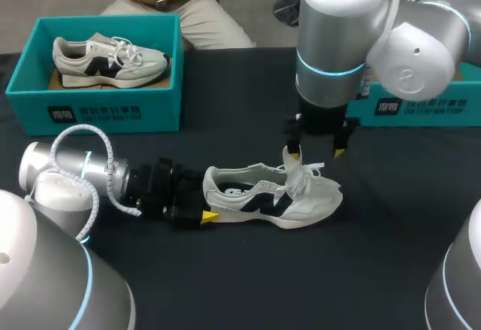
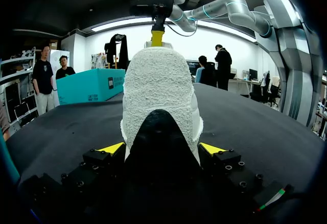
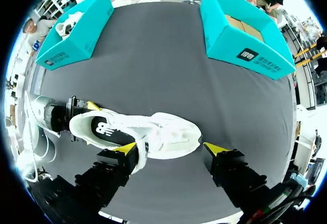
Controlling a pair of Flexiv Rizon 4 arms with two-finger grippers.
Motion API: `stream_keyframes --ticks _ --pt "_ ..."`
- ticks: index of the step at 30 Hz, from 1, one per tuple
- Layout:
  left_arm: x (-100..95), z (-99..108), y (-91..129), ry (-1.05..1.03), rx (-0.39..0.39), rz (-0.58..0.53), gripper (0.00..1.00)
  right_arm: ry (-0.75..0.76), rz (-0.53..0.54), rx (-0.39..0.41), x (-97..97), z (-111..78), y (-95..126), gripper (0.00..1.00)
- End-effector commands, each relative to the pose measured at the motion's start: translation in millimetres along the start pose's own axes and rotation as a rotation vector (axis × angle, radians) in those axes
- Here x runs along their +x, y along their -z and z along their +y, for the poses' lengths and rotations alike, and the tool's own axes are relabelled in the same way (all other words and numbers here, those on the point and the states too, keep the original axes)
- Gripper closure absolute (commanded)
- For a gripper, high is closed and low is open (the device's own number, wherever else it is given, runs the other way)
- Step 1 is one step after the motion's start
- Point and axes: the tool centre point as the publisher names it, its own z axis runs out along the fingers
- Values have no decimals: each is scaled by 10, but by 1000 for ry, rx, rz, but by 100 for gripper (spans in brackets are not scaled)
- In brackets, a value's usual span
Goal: Take the shoe out of the shoebox, open the shoe tongue, remove and reinsert the insole, then place the shoe into the shoebox
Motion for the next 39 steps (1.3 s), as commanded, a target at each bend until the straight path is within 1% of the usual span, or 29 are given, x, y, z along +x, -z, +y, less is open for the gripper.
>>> stream_keyframes --ticks 1,5,6,8,9,11,12,13,15,16,17,37,39 --pt "-3 48 -15 0 -1 -1 100 61 24 -6 7 3 161 0" --pt "-3 48 -15 0 -1 -1 100 236 37 17 149 49 322 0" --pt "-3 48 -15 0 -1 -1 100 335 53 6 216 60 385 0" --pt "-3 48 -15 0 -1 -1 100 462 48 32 300 67 447 0" --pt "-3 48 -15 0 -1 -1 100 531 56 24 341 67 490 0" --pt "-3 48 -15 0 -1 -1 100 732 48 32 434 67 550 0" --pt "-3 48 -15 0 -1 -1 100 845 52 23 489 59 572 0" --pt "-3 48 -15 0 -1 -1 100 982 45 16 549 40 586 0" --pt "-3 48 -15 0 -1 -1 100 1217 9 28 691 -24 590 0" --pt "-3 48 -15 0 -1 -1 100 1311 8 36 750 -60 594 0" --pt "-3 48 -15 0 -1 -1 100 1354 -1 46 809 -98 605 0" --pt "-3 48 -15 0 -1 -1 100 1354 -1 46 809 -98 605 0" --pt "-3 48 -15 0 -1 -1 100 1382 8 23 823 -120 596 0"
